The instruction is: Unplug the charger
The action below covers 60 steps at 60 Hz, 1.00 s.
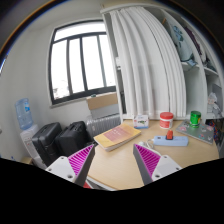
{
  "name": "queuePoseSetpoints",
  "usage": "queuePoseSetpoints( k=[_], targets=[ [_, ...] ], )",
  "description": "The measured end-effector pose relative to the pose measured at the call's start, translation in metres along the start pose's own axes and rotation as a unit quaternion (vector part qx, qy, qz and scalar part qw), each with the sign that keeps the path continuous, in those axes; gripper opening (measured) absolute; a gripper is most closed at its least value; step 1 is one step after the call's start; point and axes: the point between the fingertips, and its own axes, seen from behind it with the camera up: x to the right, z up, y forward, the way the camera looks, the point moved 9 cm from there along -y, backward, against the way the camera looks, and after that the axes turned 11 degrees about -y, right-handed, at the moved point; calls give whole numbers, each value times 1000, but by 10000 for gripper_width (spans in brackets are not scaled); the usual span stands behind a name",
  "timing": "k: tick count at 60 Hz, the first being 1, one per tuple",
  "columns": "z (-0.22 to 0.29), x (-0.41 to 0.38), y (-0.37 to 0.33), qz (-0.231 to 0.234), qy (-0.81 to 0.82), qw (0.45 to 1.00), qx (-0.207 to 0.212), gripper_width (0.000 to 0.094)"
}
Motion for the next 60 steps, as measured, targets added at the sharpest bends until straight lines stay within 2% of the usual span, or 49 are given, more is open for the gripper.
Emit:
queuePoseSetpoints(
  k=[13,26,33,43,48,52,54,56,60],
  targets=[
    [-17,52,15,-52,-5,998,-24,802],
    [-34,149,65,-153,-37,986,-46,789],
    [-50,197,100,-203,-50,975,-77,782],
    [-71,229,142,-213,-36,970,-115,763],
    [-67,231,157,-201,-24,974,-100,730],
    [-66,238,167,-211,-37,971,-102,713],
    [-65,240,172,-215,-44,970,-101,665],
    [-66,243,174,-219,-40,969,-106,578],
    [-65,243,181,-210,-1,972,-105,349]
  ],
)
